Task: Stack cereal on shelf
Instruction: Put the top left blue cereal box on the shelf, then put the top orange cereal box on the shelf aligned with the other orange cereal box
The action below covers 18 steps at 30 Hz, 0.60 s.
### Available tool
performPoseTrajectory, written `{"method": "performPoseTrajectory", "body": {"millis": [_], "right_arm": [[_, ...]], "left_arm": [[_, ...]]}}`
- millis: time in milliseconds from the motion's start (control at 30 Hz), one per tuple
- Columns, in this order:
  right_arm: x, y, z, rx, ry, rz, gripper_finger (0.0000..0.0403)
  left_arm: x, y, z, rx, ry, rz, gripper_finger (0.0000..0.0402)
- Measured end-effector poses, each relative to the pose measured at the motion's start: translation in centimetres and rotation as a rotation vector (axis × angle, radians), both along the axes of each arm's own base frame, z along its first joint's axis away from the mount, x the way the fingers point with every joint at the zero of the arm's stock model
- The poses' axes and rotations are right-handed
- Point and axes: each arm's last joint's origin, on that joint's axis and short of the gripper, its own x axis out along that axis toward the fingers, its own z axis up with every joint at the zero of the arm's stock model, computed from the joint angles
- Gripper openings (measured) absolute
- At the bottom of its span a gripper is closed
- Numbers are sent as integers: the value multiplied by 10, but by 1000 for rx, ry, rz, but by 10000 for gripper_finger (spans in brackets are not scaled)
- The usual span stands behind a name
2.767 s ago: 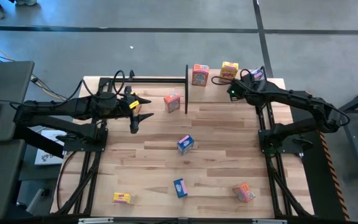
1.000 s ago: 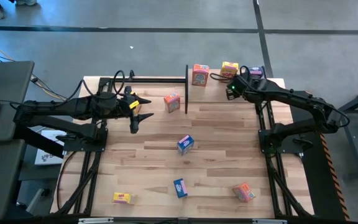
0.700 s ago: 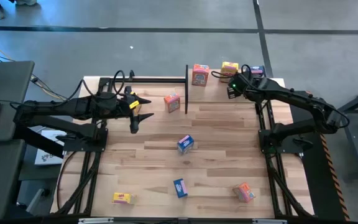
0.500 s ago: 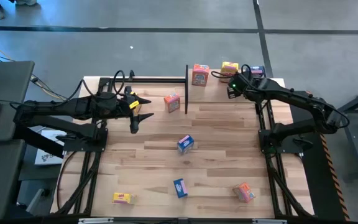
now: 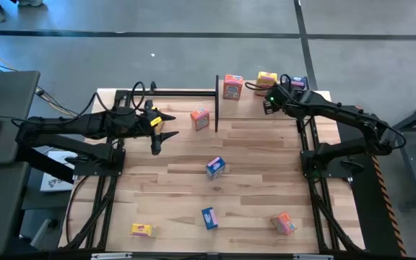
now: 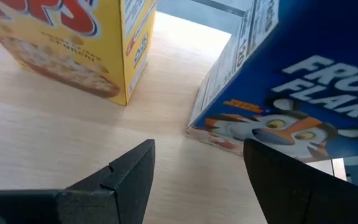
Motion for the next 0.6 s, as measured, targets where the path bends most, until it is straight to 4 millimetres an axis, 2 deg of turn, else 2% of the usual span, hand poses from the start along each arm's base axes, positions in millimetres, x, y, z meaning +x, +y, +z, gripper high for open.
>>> {"method": "performPoseTrajectory", "body": {"millis": [333, 600], "right_arm": [[0, 3, -1, 32, 7, 19, 239], [7, 15, -2, 39, 16, 87, 239]], "left_arm": [[0, 0, 0, 0, 0, 0, 243], [0, 0, 0, 0, -4, 0, 243]]}}
